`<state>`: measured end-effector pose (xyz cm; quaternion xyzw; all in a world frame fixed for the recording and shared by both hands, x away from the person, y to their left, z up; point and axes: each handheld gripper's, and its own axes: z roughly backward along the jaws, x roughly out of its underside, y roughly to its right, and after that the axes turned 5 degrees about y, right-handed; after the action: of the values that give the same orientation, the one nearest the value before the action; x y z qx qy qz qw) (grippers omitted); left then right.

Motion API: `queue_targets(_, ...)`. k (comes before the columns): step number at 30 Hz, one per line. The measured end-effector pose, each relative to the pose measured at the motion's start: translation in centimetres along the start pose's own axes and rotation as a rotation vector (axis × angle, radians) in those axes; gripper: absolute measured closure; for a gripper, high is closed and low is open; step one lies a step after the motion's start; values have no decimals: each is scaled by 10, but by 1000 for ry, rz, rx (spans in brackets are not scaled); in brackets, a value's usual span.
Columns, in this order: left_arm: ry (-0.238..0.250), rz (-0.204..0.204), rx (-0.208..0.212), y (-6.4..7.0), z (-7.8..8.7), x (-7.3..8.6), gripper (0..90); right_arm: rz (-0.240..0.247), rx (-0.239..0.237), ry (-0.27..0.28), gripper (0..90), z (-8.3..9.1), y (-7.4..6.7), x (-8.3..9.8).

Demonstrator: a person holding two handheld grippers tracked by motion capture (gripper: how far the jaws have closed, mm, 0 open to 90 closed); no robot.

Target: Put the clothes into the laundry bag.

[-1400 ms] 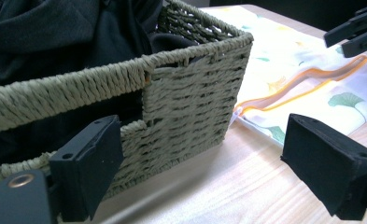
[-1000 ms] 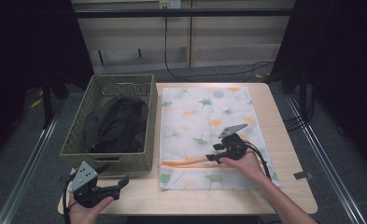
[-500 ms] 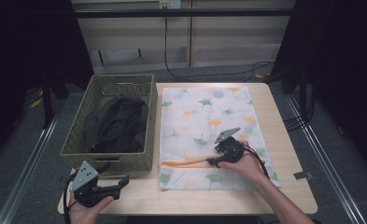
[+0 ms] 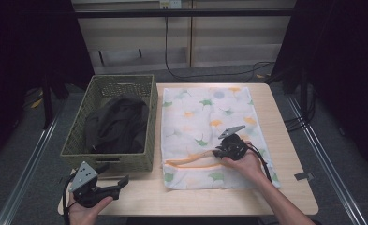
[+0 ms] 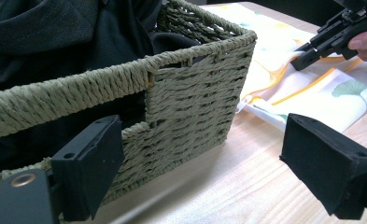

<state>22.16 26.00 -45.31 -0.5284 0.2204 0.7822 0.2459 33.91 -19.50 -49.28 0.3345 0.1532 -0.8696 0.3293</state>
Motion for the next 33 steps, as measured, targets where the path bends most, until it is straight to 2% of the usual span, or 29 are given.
queue_targets(1, 0, 0, 0, 0, 0, 0, 126, 0, 0, 0, 769, 0, 0, 0)
queue_targets(2, 0, -1, -1, 0, 0, 0, 126, -19, 1, 1, 795, 0, 1, 1)
queue_targets(4, 0, -4, 0, 0, 0, 0, 126, -28, -5, 4, 855, 1, 3, 1)
queue_targets(6, -5, -5, -4, -1, 0, 0, 126, -76, -19, 10, 847, 1, 4, 2)
queue_targets(8, -8, -6, -6, -1, 1, 0, 126, -79, -18, 13, 859, 1, 4, 2)
queue_targets(11, -2, -5, 2, -1, 1, 0, 126, -79, -20, 56, 876, 6, 5, 1)
queue_targets(14, 3, 1, 1, -2, 1, 1, 126, -103, -33, 107, 879, 12, 6, -1)
queue_targets(18, 5, 2, 1, -2, 1, 1, 126, -105, -32, 144, 884, 20, 6, -2)
queue_targets(21, 4, 1, -2, -1, 0, 1, 127, -101, -36, 191, 888, 27, 5, -4)
queue_targets(26, 7, 2, -8, -2, 1, 1, 126, -81, -30, 244, 890, 31, 2, -6)
queue_targets(32, 9, 9, -14, -2, 2, 0, 126, -97, -22, 309, 892, 39, 3, -9)
queue_targets(33, 14, 24, -14, -3, 2, -1, 126, -103, -21, 325, 892, 42, 3, -10)
